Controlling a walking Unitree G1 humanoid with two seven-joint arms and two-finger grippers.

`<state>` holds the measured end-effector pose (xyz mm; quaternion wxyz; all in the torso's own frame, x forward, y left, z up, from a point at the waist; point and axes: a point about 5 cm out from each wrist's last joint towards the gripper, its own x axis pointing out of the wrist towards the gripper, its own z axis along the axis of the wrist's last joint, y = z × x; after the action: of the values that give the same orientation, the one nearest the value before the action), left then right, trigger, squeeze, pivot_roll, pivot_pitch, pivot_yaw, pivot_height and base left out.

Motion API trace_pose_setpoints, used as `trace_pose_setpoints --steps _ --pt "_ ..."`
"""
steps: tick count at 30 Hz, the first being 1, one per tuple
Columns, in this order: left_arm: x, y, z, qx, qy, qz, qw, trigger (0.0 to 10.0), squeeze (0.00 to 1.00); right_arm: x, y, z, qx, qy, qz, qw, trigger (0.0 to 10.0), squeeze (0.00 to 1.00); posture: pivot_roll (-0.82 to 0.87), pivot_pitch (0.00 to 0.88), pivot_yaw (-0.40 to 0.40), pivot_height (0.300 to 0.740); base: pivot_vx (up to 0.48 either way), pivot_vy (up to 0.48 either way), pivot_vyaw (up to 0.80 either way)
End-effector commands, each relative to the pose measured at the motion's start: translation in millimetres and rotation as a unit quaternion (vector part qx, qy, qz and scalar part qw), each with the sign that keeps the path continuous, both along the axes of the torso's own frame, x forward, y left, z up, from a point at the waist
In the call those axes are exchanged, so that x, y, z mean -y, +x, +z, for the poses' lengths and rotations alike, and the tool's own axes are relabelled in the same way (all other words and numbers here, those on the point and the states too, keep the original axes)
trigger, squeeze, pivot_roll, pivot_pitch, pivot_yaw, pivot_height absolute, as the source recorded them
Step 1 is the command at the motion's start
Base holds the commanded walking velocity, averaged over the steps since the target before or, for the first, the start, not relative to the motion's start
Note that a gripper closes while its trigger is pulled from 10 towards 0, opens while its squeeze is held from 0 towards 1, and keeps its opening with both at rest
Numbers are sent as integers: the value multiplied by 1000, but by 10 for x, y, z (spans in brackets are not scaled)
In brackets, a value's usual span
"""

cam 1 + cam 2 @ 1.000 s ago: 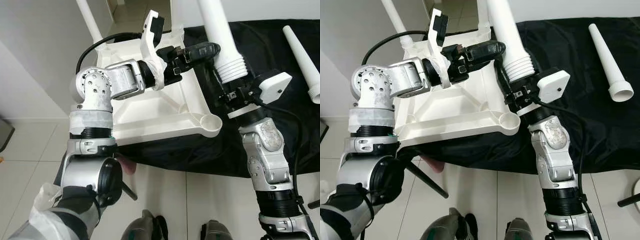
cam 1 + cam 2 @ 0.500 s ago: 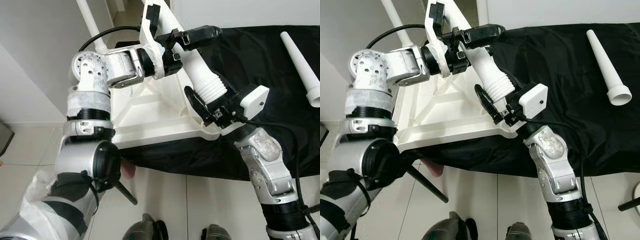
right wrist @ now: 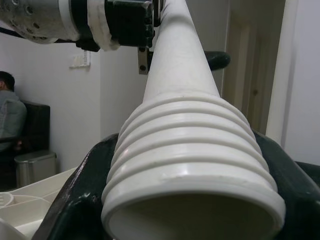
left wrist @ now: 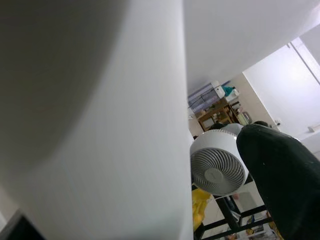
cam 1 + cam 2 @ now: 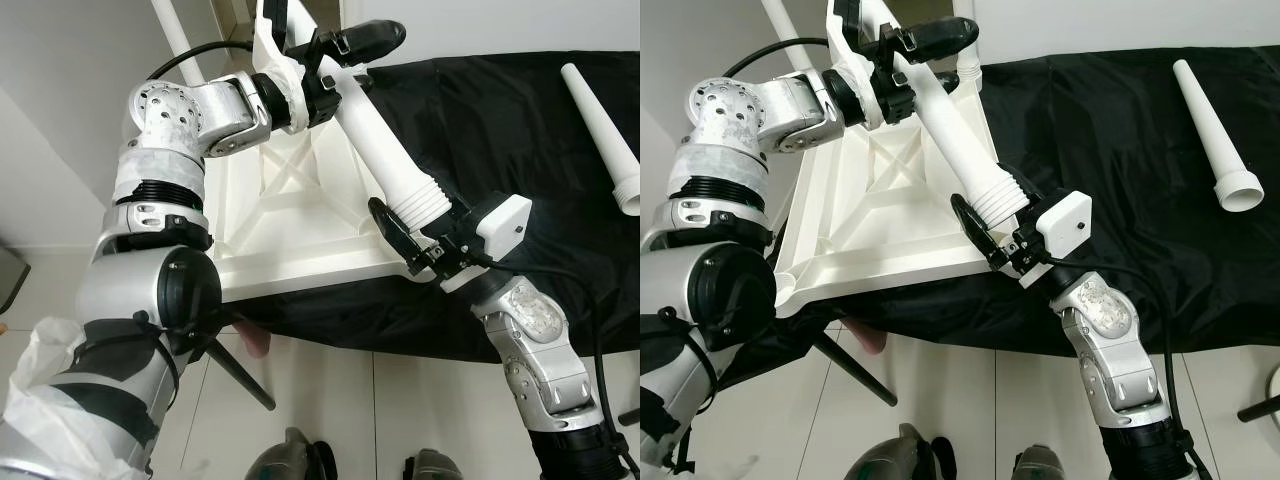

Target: Building children table

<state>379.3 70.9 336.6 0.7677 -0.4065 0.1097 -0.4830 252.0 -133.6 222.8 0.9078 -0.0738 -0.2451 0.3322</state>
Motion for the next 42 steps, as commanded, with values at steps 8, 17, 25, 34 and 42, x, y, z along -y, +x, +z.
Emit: trace_pose_setpoints --steps 8,17,25,34,42 --pt "-157 58 133 31 -25 18 999 0 0 -62 -60 -18 -5 -13 20 1000 10000 0 -20 28 201 740 0 0 0" --pt "-168 65 158 34 -34 18 999 0 0 -60 -58 -18 -5 -11 18 1000 10000 0 -16 30 200 740 0 0 0" --pt "-186 113 156 15 -34 32 999 10000 0 -34 -41 -33 -17 2 19 1000 10000 1000 -9 31 197 740 0 0 0" --pt "-238 137 192 37 -18 52 998 10000 0 64 25 -54 -41 38 -18 998 10000 741 -4 34 192 740 0 0 0" --pt "-294 169 217 71 2 84 994 10000 0 172 90 -100 -76 43 -60 994 10000 0 -9 40 184 740 0 0 0"
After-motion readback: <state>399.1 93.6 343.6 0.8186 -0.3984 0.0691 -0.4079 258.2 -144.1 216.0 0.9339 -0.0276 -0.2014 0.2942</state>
